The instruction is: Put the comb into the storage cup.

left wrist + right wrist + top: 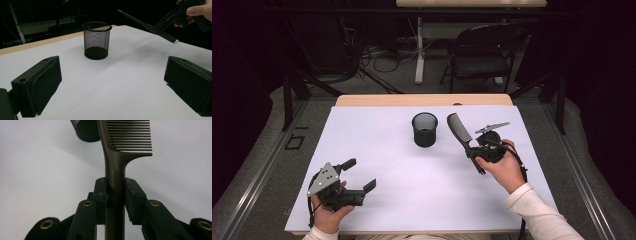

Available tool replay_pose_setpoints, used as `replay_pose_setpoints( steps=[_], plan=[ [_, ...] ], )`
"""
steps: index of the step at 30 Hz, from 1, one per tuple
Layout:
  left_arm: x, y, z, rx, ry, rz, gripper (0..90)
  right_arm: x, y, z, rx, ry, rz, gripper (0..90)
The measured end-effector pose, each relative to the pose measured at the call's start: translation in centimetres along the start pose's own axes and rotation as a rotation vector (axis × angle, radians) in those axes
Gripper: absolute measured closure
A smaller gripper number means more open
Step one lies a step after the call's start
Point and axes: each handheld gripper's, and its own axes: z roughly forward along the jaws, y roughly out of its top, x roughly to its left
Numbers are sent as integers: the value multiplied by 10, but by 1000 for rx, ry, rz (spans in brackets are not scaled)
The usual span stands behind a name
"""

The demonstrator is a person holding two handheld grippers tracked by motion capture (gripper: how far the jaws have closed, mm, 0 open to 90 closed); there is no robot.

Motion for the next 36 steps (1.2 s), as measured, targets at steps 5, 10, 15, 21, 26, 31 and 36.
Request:
replay_pose_setpoints(
  steps=[5, 10, 15, 21, 26, 31, 36],
  plan=[
    [0, 0, 0, 1, 4, 0, 12, 8, 3, 0, -17, 18, -18, 727],
    [0, 0, 0, 1, 4, 1, 12, 15, 4, 0, -47, 34, -39, 728],
    [0, 0, 0, 1, 4, 1, 12, 22, 5, -1, -83, 46, -68, 728],
    [0, 0, 0, 1, 4, 1, 12, 28, 6, -1, -131, 47, -95, 727],
    [0, 0, 0, 2, 2, 1, 12, 33, 6, -2, -178, 36, -133, 727],
    [0, 0, 0, 3, 2, 2, 12, 39, 7, -1, -217, 37, -150, 728],
    [0, 0, 0, 3, 2, 1, 12, 43, 7, 0, -249, 40, -173, 727]
  ],
)
